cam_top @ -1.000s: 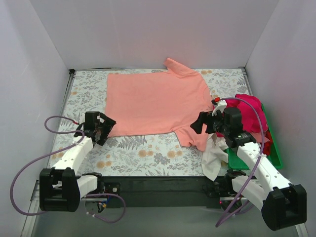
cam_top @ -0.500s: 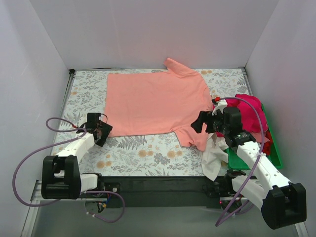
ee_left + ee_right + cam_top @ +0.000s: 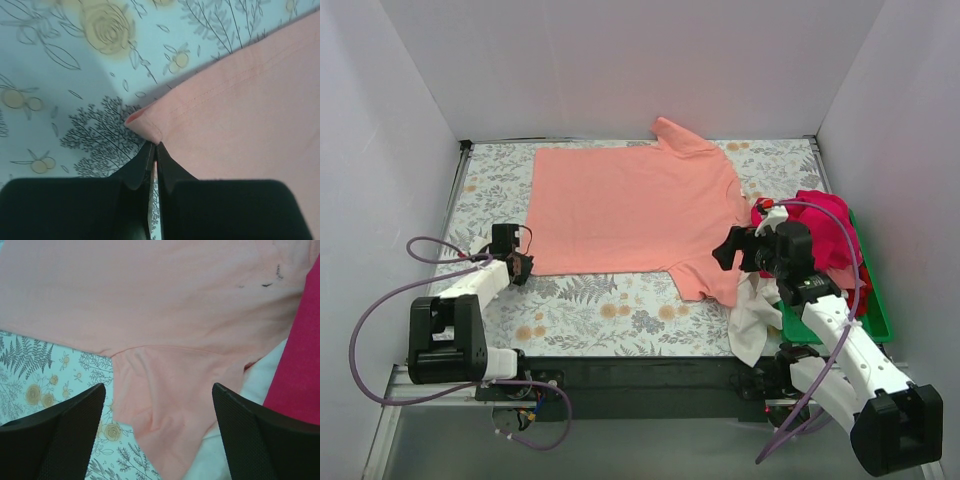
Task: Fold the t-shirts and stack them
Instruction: Fold the tshirt
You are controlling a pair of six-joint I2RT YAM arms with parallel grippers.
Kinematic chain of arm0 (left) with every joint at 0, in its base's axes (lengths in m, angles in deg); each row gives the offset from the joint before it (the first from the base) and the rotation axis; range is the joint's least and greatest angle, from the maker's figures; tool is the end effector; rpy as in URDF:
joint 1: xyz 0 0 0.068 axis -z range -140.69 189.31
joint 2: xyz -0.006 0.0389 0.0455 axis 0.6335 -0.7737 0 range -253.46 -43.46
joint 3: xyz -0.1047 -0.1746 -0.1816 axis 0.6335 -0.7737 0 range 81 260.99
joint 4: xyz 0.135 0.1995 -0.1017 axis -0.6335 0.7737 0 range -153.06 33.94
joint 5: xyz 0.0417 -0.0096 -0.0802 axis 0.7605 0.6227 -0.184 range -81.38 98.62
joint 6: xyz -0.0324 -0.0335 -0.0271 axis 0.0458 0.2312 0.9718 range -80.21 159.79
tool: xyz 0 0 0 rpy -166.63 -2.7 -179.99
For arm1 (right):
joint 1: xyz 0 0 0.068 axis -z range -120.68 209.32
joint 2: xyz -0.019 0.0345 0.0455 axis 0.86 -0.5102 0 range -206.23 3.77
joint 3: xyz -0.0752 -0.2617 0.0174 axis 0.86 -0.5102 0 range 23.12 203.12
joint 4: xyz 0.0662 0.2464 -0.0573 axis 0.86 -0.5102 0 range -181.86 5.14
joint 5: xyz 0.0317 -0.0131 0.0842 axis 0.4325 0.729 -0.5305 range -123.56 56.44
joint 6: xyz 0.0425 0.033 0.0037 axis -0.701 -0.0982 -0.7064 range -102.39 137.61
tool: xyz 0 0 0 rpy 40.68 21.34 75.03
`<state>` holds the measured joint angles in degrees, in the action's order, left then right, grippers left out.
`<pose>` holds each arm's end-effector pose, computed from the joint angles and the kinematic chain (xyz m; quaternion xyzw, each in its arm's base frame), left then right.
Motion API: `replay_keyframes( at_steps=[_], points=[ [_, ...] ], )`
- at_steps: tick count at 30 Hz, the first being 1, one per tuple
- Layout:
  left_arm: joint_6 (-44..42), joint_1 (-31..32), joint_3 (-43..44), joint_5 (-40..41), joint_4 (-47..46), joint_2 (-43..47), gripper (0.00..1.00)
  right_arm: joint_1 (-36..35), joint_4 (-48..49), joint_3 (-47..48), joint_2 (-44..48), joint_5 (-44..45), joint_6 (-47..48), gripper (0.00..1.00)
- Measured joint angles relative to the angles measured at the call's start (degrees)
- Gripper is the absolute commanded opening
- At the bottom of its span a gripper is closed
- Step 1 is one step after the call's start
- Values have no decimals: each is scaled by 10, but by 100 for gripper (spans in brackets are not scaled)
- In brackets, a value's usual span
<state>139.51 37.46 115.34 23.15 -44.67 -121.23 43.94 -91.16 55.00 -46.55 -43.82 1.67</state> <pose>0.2340 0.0166 0.1510 -0.7649 0.5844 -0.1015 0.2511 0.1930 0.0596 0.2505 -0.0441 0.8391 0.2175 0.4967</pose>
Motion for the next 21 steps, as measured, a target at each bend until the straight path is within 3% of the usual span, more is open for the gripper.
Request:
replay_keyframes(
  at_steps=[4,15,21],
  points=[
    [0,-33,0,26,9,18,0,-20,-2,-3,-3,7,-3,87],
    [-3,-81,0,55,17,28,0,-282,-23,-3,-75,75,4,88],
    [-11,-126,-1,56,16,32,0,-369,-48,-3,-116,91,4,79]
  ],
)
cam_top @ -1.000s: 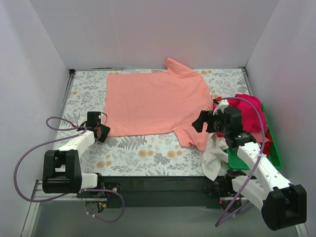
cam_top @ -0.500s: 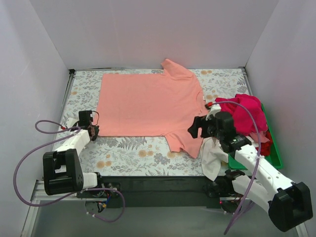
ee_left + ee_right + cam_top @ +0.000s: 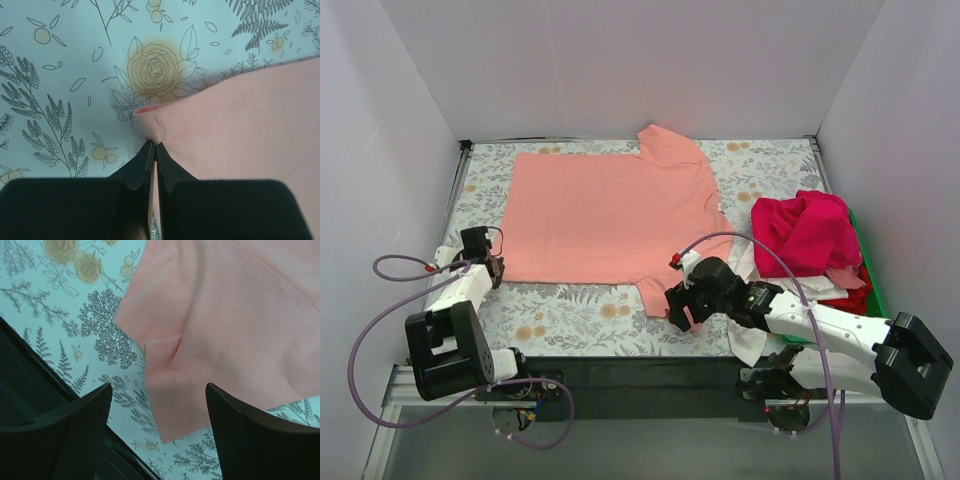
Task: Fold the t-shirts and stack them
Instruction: Fold the tshirt
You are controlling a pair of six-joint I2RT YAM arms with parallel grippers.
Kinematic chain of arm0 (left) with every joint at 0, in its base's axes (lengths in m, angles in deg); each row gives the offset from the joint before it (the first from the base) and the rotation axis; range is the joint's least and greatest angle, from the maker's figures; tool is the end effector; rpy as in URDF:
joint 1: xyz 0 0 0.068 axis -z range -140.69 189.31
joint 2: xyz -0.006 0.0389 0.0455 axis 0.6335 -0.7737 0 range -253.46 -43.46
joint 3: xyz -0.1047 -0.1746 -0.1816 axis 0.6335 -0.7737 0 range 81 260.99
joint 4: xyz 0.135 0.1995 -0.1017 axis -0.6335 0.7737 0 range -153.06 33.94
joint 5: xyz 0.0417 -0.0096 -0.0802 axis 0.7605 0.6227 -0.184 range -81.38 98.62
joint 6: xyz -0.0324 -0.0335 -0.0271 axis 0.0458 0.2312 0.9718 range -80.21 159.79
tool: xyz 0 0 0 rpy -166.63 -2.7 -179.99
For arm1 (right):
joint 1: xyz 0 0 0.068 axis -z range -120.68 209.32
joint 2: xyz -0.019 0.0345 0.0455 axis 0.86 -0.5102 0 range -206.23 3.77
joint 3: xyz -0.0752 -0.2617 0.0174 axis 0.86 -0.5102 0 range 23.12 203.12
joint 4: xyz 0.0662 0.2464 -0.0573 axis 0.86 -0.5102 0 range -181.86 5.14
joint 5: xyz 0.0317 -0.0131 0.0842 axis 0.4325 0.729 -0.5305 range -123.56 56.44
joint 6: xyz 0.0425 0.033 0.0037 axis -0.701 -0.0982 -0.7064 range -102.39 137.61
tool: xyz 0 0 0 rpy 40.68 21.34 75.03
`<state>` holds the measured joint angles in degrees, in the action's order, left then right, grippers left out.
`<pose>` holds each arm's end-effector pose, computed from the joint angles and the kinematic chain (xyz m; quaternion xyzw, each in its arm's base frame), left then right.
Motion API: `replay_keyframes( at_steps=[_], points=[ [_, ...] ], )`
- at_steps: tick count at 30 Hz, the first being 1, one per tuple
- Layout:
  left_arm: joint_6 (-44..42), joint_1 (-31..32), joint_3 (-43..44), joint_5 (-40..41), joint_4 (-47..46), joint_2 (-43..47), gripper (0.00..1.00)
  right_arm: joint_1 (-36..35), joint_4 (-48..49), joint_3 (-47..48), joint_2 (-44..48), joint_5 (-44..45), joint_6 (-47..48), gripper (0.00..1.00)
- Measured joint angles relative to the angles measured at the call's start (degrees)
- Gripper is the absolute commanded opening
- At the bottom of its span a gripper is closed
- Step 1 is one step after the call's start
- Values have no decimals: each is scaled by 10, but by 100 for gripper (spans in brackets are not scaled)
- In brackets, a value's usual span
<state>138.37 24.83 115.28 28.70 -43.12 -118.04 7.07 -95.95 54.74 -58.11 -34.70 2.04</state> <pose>0.2184 0.0691 0.1620 -0.8186 0.4875 -0.0442 0.3006 0.1340 0.1742 0.2023 -0.2906 0.8637 0.2373 0.3367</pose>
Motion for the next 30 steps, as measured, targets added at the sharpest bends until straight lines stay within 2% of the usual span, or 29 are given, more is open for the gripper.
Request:
replay_keyframes(
  at_steps=[9,10,11,14,15,16,18,19,23,30],
  points=[
    [-7,-4,-3,-14,-12,6,0,-59,-41,23,-91,55,29,66],
    [-7,-4,-5,-15,-12,8,0,-59,-46,27,-101,66,29,62],
    [-7,-4,-7,-15,-11,10,0,-60,-52,30,-110,78,29,47],
    [-6,-4,-10,-15,-10,18,0,-59,-62,36,-127,105,28,25],
    [-5,-4,-10,-15,-10,21,0,-60,-64,37,-131,110,28,20],
    [-3,-4,-10,-15,-9,24,0,-60,-67,39,-134,113,26,12],
    [5,-4,-11,-15,-3,33,0,-60,-70,41,-135,114,24,9],
    [10,-4,-12,-15,0,40,0,-60,-72,41,-135,113,21,3],
    [39,-4,-28,-15,23,90,0,-68,-96,41,-119,93,3,1],
    [99,-4,-54,9,84,180,0,-121,-152,29,-30,38,-39,1]
  ],
)
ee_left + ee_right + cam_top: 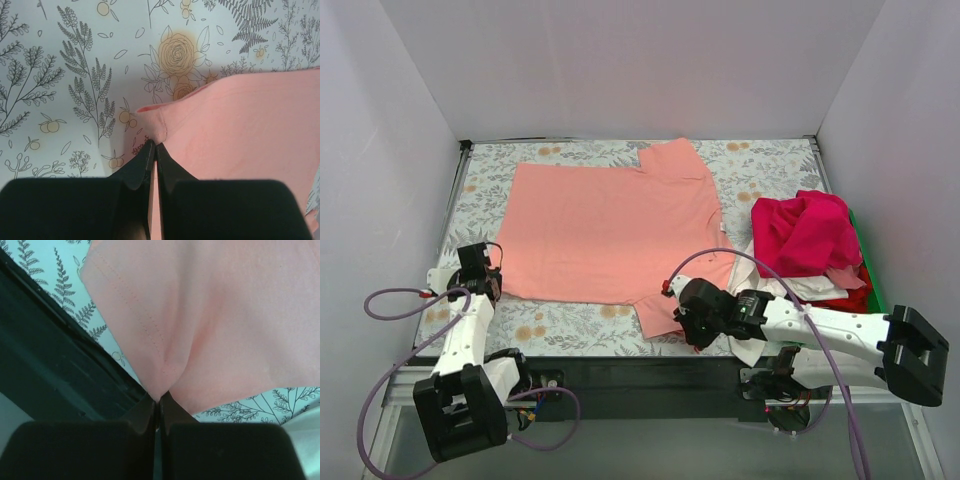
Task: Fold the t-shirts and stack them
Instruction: Fold the tshirt
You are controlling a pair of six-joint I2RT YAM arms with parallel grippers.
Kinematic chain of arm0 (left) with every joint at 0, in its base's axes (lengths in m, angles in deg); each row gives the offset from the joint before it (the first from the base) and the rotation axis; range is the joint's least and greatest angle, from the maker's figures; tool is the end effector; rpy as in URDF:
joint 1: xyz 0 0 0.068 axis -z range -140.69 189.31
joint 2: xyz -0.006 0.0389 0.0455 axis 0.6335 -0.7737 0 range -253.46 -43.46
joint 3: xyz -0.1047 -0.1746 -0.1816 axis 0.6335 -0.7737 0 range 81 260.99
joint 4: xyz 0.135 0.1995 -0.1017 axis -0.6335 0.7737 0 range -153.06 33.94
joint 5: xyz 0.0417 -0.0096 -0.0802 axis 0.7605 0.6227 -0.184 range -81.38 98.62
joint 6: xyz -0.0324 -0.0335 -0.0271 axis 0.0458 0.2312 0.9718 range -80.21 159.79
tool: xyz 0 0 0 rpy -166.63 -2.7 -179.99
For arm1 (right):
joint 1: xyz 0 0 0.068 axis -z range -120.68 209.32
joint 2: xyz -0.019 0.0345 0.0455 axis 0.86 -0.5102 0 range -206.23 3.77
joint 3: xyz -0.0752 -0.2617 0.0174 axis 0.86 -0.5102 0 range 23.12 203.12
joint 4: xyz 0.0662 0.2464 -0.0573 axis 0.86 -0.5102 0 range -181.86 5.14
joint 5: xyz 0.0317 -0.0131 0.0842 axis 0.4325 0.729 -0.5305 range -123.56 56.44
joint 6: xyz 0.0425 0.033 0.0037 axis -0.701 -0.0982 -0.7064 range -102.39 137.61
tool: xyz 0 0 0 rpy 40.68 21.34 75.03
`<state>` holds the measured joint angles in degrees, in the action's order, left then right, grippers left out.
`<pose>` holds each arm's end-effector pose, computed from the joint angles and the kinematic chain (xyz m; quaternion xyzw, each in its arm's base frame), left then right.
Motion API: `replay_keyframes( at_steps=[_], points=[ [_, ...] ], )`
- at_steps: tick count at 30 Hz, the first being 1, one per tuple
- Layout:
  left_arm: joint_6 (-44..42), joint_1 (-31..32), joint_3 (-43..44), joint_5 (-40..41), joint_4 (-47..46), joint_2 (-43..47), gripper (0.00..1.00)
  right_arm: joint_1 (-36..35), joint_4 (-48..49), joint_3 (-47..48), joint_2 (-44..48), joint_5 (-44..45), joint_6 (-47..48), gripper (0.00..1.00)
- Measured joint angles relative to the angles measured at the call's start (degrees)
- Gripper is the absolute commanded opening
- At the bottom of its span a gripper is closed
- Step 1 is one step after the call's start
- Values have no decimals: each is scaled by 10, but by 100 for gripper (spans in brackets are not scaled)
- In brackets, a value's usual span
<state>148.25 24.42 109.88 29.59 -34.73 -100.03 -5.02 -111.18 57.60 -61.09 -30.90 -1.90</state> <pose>0.1700 0.0584 0.1842 -0.8530 0.3993 -0.0902 0.3236 0.0924 0.1883 0.1888 -0.3591 0.8880 0.1748 0.2279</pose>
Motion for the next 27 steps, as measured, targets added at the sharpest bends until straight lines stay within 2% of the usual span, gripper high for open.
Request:
replay_keyframes(
  at_steps=[4,9,17,27],
  points=[
    [9,0,-7,-1,12,19,0,-5,-20,0,16,6,-7,1],
    [7,0,0,-16,12,-6,0,12,-56,38,9,56,-9,1],
    [1,0,48,-46,-10,-64,0,136,-61,138,-46,87,29,1],
    [-31,0,143,-84,-63,-185,0,232,-53,251,-150,93,81,1]
  ],
)
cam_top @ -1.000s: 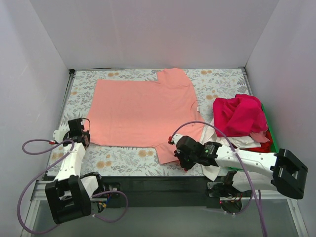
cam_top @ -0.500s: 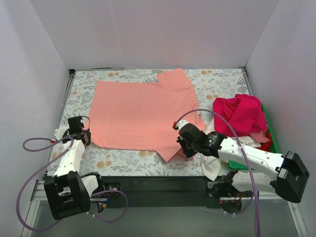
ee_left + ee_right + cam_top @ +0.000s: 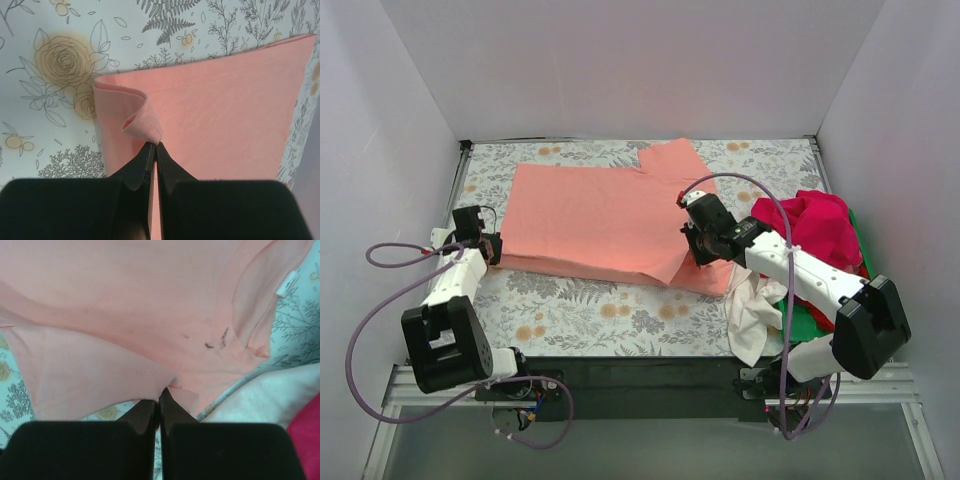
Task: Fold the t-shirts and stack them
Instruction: Fold the tshirt
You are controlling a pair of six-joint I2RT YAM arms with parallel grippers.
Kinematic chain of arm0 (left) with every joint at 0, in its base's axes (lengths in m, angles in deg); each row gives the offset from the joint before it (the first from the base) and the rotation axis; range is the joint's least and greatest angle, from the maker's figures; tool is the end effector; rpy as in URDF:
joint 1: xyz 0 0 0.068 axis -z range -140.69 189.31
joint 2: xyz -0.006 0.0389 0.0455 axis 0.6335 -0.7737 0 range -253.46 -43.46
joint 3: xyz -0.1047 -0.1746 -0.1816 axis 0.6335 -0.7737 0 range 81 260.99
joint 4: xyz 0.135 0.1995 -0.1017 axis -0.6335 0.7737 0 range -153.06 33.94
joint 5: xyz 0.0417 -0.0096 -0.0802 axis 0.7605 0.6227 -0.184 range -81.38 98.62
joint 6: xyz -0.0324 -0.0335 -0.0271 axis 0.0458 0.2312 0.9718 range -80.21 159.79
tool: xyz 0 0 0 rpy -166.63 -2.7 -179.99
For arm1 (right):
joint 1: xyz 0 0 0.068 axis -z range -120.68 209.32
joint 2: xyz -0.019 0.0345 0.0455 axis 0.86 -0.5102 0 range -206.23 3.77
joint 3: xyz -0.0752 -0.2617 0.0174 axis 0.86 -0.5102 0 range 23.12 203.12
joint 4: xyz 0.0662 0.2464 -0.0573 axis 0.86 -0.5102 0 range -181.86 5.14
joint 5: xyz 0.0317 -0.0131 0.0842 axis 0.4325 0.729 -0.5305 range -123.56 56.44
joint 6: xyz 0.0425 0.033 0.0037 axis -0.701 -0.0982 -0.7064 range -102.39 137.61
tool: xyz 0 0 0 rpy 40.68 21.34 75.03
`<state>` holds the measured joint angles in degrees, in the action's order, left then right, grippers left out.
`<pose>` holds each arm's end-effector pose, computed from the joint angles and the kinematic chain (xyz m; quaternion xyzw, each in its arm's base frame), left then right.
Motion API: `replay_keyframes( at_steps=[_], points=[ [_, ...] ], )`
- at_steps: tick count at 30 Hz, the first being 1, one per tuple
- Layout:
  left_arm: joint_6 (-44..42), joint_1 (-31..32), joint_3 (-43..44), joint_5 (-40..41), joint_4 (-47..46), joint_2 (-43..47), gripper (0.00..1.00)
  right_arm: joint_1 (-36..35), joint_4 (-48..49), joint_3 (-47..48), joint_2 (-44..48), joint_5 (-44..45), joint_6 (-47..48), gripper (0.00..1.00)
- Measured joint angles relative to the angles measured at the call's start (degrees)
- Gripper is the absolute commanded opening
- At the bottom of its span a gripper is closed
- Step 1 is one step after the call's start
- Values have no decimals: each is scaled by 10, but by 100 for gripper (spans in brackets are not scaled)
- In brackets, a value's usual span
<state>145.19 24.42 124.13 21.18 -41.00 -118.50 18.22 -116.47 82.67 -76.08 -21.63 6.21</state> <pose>0.2449 0.0732 0.2020 -0.8367 0.4412 -0.1451 0.2903 0.2244 0.1859 0.2590 -0.2082 0.9175 0.0554 0.3344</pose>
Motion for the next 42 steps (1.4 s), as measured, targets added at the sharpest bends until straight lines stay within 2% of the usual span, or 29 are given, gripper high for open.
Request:
replay_keyframes(
  at_steps=[16,20,21,22,23,24,25,26,27,28,29,30,31,32,33,37,42],
  points=[
    [-32,0,82,-32,-54,-135,0,99,0,186,-167,-28,108,1],
    [-36,0,101,-35,-60,-165,0,122,1,245,-226,-47,136,6],
    [-38,0,108,-40,-62,-174,6,125,0,256,-239,-47,142,7],
    [-42,0,115,-44,-62,-183,25,129,-1,270,-255,-49,149,8],
    [-47,0,123,-47,-63,-193,33,132,-3,286,-273,-50,157,9],
    [-49,0,132,-49,-66,-203,45,136,-5,307,-297,-48,164,21],
    [-53,0,136,-50,-67,-210,77,139,-7,323,-313,-44,166,31],
    [-54,0,142,-52,-67,-215,89,142,-7,344,-335,-41,170,39],
    [-53,0,145,-53,-68,-217,90,144,-13,372,-361,-30,172,49],
    [-55,0,148,-55,-67,-217,90,146,-13,390,-377,-20,171,53],
    [-56,0,150,-56,-66,-217,90,148,-13,408,-394,-9,172,64],
    [-58,0,153,-58,-67,-215,90,149,-12,419,-405,0,169,86],
    [-60,1,154,-59,-67,-212,91,150,-13,421,-410,6,165,91],
    [-62,2,154,-61,-66,-207,91,151,-18,421,-410,9,167,93],
    [-64,3,153,-63,-65,-200,91,152,-19,419,-407,8,167,98],
    [-75,13,144,-77,-70,-157,91,155,1,342,-352,-29,148,98],
    [-88,31,112,-102,-73,-110,92,155,50,193,-256,-166,117,98]
  ],
)
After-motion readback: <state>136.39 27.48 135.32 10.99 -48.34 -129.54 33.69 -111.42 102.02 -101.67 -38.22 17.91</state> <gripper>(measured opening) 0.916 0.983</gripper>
